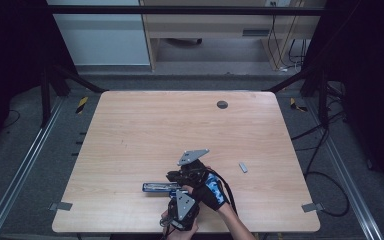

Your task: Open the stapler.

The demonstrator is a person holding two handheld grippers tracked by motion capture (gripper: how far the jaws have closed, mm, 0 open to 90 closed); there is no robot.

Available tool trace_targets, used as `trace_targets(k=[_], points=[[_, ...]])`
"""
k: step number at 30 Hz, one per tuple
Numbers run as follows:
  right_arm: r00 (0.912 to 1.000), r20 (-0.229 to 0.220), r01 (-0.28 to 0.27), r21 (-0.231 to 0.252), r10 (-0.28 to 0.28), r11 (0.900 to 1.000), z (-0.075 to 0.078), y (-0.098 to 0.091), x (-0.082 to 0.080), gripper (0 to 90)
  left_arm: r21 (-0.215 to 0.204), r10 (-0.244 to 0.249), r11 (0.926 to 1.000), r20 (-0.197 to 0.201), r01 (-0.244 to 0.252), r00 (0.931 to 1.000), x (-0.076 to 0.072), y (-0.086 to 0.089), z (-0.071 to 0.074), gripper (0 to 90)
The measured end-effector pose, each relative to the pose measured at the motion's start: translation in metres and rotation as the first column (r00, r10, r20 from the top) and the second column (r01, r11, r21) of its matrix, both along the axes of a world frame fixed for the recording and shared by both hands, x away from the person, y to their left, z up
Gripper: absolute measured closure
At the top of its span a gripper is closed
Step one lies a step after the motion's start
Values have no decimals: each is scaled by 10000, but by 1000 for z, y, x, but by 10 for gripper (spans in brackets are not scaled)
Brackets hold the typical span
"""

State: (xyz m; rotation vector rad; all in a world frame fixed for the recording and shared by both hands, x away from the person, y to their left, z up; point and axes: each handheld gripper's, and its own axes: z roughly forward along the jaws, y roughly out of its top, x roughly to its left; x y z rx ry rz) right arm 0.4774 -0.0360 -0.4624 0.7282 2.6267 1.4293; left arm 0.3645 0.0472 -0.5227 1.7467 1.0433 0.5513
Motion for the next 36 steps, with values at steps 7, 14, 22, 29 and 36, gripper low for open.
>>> trace_targets(k=[7,14,22,29,36], points=[[9915,460,1188,592,-1216,9912,12,-29,2,745,-61,-346,9994,-132,345,9993,1,4,2,871],[9769,664,1984,718,-2032,9775,17,-57,3,691,-54,-878,9961,-284,877,9957,2,10,5,824],[9562,728,2785,736,-2837,9576,21,-78,6,628,-110,-1359,9907,-140,1357,9906,9,26,28,734],[9430,847,3171,635,-3217,9463,22,-92,8,607,198,-1833,9829,150,1830,9829,25,42,55,634],[9313,823,3505,626,-3549,9345,26,-106,7,586,727,-2313,9704,80,2302,9728,50,57,78,549]])
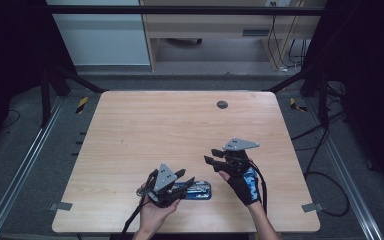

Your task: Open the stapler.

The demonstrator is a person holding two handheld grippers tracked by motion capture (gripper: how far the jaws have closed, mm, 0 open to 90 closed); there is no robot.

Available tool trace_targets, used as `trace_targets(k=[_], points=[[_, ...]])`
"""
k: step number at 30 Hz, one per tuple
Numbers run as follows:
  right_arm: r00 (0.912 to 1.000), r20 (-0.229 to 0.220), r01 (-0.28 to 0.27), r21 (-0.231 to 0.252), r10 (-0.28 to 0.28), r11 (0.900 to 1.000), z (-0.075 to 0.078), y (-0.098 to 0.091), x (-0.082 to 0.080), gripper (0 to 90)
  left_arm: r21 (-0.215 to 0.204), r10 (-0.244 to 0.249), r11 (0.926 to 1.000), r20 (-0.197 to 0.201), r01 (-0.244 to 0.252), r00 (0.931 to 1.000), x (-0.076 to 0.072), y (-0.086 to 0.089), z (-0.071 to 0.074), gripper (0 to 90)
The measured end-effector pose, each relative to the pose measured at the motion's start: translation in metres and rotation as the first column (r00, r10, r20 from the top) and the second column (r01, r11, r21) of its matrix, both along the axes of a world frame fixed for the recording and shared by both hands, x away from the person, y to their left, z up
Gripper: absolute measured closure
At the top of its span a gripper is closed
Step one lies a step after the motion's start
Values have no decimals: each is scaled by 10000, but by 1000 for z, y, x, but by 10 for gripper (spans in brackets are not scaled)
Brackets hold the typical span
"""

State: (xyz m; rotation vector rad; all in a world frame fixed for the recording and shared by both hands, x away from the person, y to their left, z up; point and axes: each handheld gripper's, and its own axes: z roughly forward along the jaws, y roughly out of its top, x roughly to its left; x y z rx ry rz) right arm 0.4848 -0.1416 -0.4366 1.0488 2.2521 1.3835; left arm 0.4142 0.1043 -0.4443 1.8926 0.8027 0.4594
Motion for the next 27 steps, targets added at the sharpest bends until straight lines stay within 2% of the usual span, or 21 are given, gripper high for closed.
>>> trace_targets(k=[2,4,5,8,9,11,14,15,16,19,20,22,24,27], points=[[10000,1,47,-21,-47,10000,0,-3,0,588,4,-72,10000,-49,72,10000,4,2,2,535],[9997,12,242,15,-242,9997,2,-11,0,594,-157,-158,9998,-334,153,9993,14,13,8,502],[9996,6,286,-13,-286,9996,2,-14,0,594,-157,-158,9998,-334,153,9993,14,13,8,496],[9986,-16,536,-184,-536,9984,3,-21,0,587,170,73,9998,-328,-67,9994,25,28,14,477],[9986,-16,536,-184,-536,9984,3,-21,0,587,170,73,9998,-328,-67,9994,25,28,14,473],[9969,-101,775,-261,-778,9967,3,-31,0,586,254,300,9992,-235,-294,9993,30,41,19,464],[9955,-104,938,-312,-942,9951,3,-37,1,584,386,373,9986,-125,-368,9992,32,48,22,455],[9945,-104,1039,-361,-1043,9939,2,-40,1,584,378,216,9990,118,-220,9997,34,52,23,453],[9930,-182,1154,-449,-1163,9923,2,-44,0,583,457,226,9987,138,-232,9996,35,55,24,446],[9889,-271,1442,-612,-1460,9877,0,-57,0,575,784,538,9955,55,-540,9985,36,66,26,433],[9879,-313,1497,-634,-1519,9867,-1,-60,1,573,904,649,9938,36,-650,9979,38,75,26,431],[9858,-434,1592,-676,-1623,9849,-2,-63,1,572,912,730,9932,10,-727,9973,38,80,26,429],[9804,-616,1800,-1065,-1872,9779,-6,-70,2,571,1026,939,9903,4,-934,9956,39,96,25,416],[9781,-695,1869,-1218,-1962,9748,-8,-72,3,571,943,1085,9898,-118,-1069,9940,40,109,23,414]])
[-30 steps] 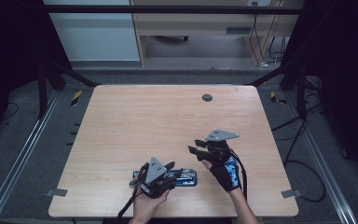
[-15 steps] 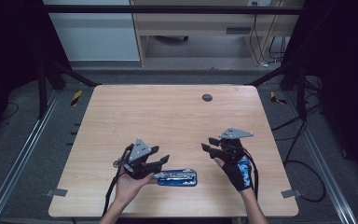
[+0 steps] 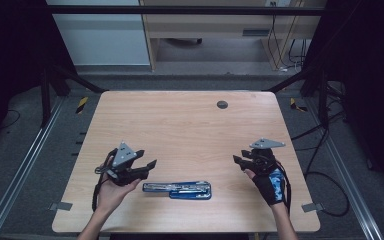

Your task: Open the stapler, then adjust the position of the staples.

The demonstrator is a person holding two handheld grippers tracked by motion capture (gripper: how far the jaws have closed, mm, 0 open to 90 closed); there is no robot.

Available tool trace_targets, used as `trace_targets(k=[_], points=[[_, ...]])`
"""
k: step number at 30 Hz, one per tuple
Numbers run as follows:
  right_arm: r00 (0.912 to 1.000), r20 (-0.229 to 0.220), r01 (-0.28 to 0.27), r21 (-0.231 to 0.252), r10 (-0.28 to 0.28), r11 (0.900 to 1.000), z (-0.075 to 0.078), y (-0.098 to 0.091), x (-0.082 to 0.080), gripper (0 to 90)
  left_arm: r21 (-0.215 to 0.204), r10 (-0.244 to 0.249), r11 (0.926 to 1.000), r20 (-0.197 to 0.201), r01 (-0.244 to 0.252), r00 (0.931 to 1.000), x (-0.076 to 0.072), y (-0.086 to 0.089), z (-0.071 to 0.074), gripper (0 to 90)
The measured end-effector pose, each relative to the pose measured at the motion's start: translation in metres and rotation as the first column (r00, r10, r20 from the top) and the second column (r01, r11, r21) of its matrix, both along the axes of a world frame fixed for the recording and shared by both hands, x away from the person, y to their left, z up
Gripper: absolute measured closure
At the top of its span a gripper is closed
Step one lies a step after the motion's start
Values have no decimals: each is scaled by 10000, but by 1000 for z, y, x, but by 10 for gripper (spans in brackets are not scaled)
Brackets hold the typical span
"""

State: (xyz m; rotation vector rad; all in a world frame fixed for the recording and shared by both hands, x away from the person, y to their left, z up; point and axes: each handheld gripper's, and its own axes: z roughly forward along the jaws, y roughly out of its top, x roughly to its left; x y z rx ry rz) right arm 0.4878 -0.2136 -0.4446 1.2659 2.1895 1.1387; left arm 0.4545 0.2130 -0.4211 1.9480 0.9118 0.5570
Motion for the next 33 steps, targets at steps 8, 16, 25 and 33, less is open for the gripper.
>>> trace_targets(k=[8,16,25,33], points=[[9993,-284,212,-367,-223,9991,-4,-4,5,572,160,1055,9943,-161,-1052,9943,-3,50,-15,405],[9977,-598,263,-899,-318,9956,-12,0,12,584,37,1764,9843,-704,-1766,9818,-3,77,-37,400],[9937,-1007,370,-1176,-490,9924,-18,-7,14,638,88,1948,9808,-749,-1947,9780,-1,80,-44,397],[9884,-1428,311,-1403,-513,9896,-24,-6,14,685,86,2164,9763,-757,-2164,9734,-3,84,-44,397]])
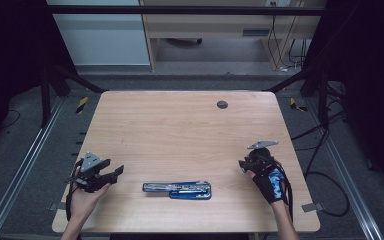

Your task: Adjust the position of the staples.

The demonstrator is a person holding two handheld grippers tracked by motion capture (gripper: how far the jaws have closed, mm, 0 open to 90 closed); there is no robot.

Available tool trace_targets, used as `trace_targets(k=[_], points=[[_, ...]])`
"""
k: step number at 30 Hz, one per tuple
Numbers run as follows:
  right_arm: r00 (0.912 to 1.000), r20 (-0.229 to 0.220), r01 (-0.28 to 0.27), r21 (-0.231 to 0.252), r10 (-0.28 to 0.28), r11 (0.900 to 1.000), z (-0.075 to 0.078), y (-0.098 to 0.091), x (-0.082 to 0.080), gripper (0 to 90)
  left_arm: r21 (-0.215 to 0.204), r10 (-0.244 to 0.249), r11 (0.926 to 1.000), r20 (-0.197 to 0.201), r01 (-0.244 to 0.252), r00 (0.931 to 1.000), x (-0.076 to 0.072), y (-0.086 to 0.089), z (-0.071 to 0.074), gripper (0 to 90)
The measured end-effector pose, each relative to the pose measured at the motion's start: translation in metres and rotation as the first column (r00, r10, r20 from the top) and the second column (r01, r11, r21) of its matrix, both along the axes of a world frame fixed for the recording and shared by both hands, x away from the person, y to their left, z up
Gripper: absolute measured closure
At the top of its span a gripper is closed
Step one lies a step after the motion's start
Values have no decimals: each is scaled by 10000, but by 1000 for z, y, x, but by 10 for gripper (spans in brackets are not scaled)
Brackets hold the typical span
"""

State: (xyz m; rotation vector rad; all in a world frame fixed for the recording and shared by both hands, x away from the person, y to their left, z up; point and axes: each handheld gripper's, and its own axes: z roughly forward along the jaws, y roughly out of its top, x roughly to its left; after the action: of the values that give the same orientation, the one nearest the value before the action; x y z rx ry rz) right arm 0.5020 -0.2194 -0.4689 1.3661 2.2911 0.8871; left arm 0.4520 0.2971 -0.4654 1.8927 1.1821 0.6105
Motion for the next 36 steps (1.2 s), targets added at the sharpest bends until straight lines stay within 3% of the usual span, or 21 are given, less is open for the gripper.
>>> trace_targets(k=[4,13,28,36], points=[[9994,-337,-39,-330,28,9994,-7,3,2,697,114,-7,9999,-86,8,10000,2,0,-2,398],[9990,-430,-115,-592,90,9982,-11,4,3,732,232,-6,9997,-99,8,10000,2,-1,-3,400],[9986,-526,-151,-723,113,9973,-12,2,4,780,244,46,9997,-107,-44,9999,2,0,-3,404],[9955,-583,-769,-396,745,9963,-6,0,-2,781,238,40,9997,-100,-37,9999,2,1,-3,404]])
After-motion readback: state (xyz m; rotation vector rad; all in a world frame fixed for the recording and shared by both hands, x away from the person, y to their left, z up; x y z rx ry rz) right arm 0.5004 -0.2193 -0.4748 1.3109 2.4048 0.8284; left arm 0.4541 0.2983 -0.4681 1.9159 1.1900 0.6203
